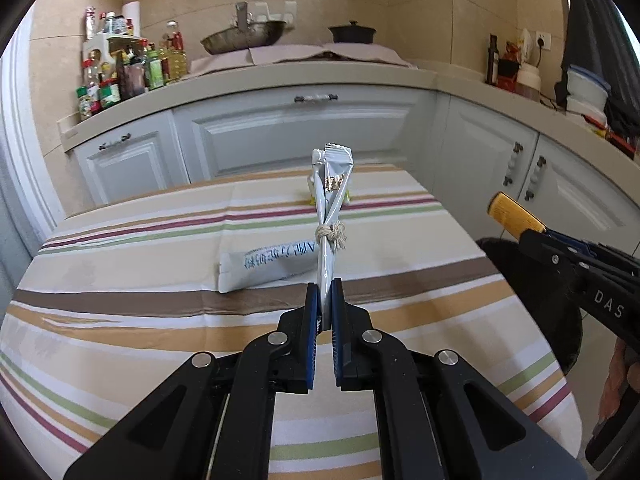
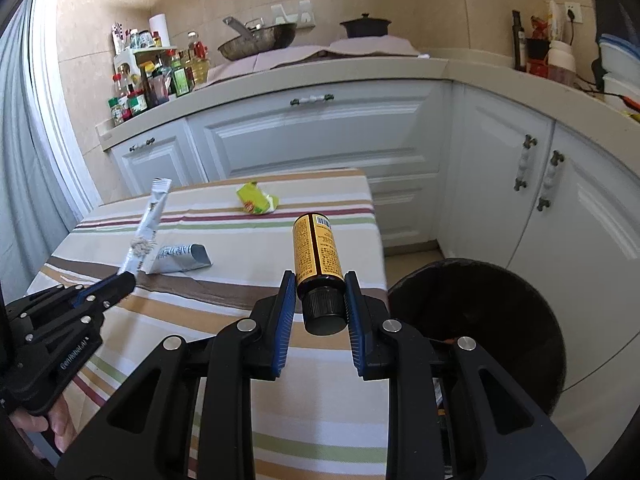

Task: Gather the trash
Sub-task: 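Carry the yellow bottle and white tube over the black bin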

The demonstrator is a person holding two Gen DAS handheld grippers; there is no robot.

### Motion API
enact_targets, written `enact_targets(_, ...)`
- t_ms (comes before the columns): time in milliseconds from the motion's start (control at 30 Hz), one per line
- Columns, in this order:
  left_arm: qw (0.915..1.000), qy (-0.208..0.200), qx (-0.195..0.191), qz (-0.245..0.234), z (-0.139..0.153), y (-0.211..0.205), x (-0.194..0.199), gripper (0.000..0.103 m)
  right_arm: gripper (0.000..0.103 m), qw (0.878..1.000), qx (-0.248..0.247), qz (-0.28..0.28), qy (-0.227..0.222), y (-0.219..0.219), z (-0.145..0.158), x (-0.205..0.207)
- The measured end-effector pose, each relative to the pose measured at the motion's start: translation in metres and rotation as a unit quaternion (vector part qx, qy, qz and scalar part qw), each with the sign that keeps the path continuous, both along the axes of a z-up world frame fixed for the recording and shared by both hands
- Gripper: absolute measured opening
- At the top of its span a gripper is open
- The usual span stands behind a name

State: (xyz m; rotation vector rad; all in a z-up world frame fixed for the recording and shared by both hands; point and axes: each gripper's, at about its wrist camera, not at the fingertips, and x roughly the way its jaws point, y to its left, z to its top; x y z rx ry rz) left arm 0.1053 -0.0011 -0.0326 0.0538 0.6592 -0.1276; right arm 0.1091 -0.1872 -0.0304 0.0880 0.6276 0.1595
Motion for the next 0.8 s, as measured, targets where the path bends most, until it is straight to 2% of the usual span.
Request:
enact_targets(300,0.9991,-0.040,-0.016,-0.002,0.023,-0.019,-0.020,0.007,0.024,0.999,-0.016,-0.037,-0.033,-0.029,0.015,-0.025)
enact_targets(800,0.9940,-0.062,-0.019,-0.089,0.028,-0.111,-0.030,0.007,0.024,0.991,-0.028,-0.120,-0.055,-0.106,0.017,-0.058)
